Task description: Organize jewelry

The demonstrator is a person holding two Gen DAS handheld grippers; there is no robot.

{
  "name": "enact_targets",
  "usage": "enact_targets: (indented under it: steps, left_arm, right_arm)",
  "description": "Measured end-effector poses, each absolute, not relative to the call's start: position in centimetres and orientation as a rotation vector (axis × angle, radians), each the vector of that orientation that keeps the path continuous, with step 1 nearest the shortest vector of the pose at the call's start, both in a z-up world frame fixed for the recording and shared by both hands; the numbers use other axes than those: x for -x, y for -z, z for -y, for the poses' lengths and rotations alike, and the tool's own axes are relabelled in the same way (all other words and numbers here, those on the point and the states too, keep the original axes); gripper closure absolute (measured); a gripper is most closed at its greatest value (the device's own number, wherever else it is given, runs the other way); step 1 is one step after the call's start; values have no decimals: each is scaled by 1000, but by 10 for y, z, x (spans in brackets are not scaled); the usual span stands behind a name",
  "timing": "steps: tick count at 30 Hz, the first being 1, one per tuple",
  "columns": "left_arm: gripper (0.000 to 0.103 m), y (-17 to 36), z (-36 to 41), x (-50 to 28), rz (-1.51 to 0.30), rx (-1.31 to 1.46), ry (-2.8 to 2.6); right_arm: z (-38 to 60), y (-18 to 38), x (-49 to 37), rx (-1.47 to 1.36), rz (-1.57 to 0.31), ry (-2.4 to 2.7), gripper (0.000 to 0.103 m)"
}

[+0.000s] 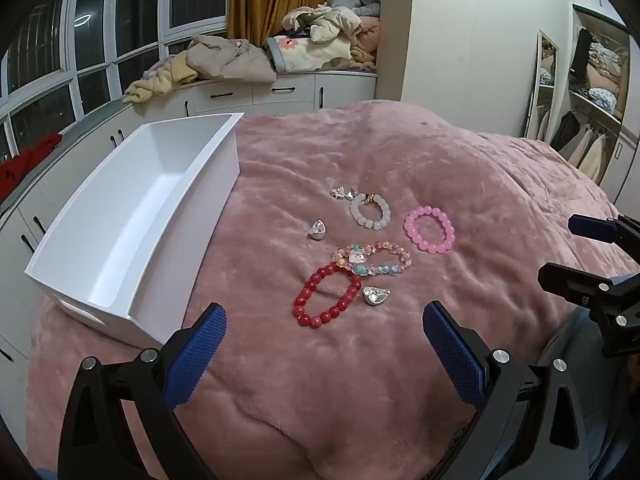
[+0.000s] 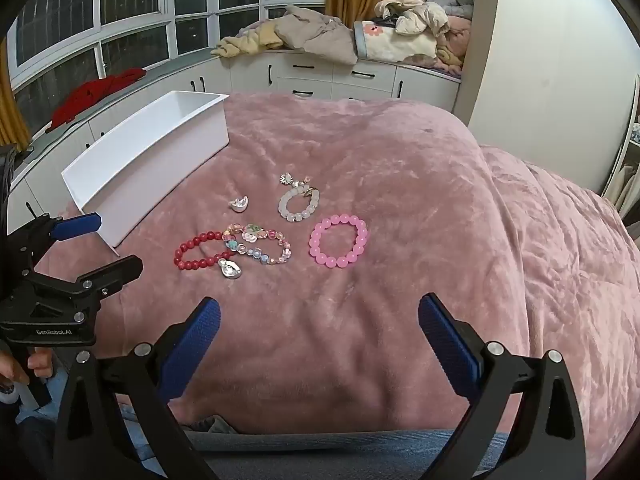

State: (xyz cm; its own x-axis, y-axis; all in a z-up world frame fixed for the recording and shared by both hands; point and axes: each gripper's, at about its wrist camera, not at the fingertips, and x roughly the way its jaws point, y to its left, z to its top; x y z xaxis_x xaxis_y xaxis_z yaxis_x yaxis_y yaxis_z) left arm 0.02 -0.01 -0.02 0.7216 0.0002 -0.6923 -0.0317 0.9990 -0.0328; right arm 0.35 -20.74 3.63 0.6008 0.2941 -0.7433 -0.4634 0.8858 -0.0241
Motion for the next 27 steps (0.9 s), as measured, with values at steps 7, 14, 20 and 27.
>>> enact_targets:
  steps: [7, 14, 20, 27]
  left_arm:
    - [4, 0, 0, 0, -765, 44, -18]
    - [3, 0, 0, 0, -768, 43, -21]
    - [4, 0, 0, 0, -768, 44, -19]
    - [4, 5, -2, -3, -768, 45, -20]
  right_arm:
    - [208, -38, -2, 222, -804, -448, 5]
    - [208, -40, 2, 222, -803, -443, 5]
    - [207, -37, -2, 223, -807, -444, 5]
    - [207, -37, -3, 218, -805, -444, 5]
